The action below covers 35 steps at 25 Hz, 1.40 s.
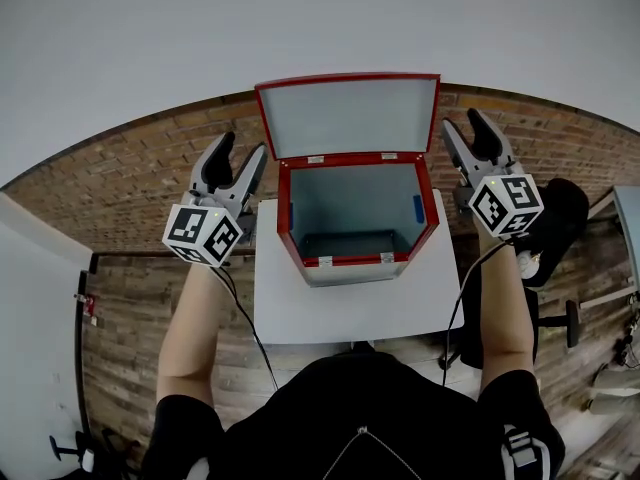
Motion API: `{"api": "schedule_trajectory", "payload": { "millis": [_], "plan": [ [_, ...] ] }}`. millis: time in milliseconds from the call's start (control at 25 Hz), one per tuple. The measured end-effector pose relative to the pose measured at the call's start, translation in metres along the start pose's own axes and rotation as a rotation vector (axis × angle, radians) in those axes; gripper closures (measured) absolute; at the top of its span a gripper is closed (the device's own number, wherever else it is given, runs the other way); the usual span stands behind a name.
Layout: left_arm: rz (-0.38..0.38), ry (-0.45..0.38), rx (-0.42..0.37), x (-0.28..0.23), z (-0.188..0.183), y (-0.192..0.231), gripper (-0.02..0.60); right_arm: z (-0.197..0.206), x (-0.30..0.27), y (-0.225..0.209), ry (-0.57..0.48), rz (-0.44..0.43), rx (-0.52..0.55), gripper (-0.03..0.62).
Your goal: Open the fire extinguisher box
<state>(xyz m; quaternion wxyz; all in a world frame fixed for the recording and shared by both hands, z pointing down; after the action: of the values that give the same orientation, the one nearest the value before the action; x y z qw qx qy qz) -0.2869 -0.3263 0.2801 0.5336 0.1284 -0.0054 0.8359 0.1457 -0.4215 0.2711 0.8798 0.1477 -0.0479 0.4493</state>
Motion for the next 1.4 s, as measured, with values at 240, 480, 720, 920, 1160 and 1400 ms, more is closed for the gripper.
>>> {"api": "schedule_trajectory", "payload": {
  "millis": [240, 480, 720, 920, 1160, 1400],
  "plan": [
    [0.037, -0.036, 0.003, 0.062, -0.026, -0.034, 0.37, -0.039, 0.054, 0.063, -0.051, -0.009, 0.037, 0.499],
    [0.05, -0.064, 0.012, 0.12, -0.036, -0.057, 0.512, -0.064, 0.106, 0.116, -0.077, -0.032, 0.017, 0.563],
    [0.061, -0.023, 0.027, 0.159, -0.013, -0.075, 0.532, -0.061, 0.148, 0.163, -0.012, -0.061, 0.02, 0.574],
    [0.085, 0.019, -0.018, 0.182, 0.015, -0.101, 0.533, -0.034, 0.174, 0.192, 0.074, -0.091, -0.015, 0.576],
    [0.14, 0.088, 0.054, 0.203, 0.06, -0.141, 0.534, -0.003, 0.202, 0.214, 0.152, -0.116, -0.065, 0.576],
    [0.145, 0.132, 0.205, 0.208, 0.116, -0.18, 0.534, 0.024, 0.219, 0.229, 0.174, -0.184, -0.096, 0.576]
  ]
}}
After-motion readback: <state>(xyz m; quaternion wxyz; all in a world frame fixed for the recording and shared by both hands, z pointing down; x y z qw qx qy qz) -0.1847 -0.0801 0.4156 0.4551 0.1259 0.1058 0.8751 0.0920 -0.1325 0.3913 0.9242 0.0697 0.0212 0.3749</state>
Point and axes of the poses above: the fingertips, and each gripper's own axes: x backward along the fingers, y to its left, z out of its underside, the point moved 10 cm from there along x, backward along the fingers, and after that the axes turned 9 degrees about x, right-handed, at the moved point
